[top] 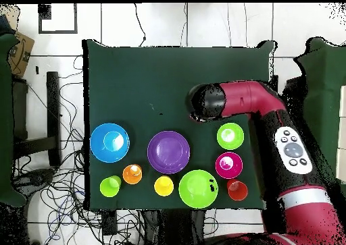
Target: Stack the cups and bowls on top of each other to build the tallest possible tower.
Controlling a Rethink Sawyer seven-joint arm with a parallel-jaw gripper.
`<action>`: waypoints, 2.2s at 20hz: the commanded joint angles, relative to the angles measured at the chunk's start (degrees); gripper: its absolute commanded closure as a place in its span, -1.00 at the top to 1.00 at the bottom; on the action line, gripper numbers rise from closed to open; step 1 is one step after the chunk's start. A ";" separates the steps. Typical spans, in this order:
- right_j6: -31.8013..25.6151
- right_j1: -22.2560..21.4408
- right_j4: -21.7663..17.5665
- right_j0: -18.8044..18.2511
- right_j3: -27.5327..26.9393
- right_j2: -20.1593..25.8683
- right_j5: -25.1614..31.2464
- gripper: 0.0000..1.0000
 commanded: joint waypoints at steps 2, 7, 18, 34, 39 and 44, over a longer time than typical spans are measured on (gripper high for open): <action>13.50 -1.72 1.52 6.70 4.40 -1.32 -5.85 -1.00; 13.39 -2.64 3.98 7.92 4.58 -1.26 -4.63 -1.00; 15.61 1.06 1.60 12.61 0.64 -5.21 -8.35 -1.00; 9.81 2.33 1.82 11.39 0.42 -6.98 -12.95 -1.00; 9.62 2.50 2.72 11.34 0.02 -6.75 -12.64 -1.00; 8.83 2.36 3.53 10.41 0.46 -6.19 -12.45 -1.00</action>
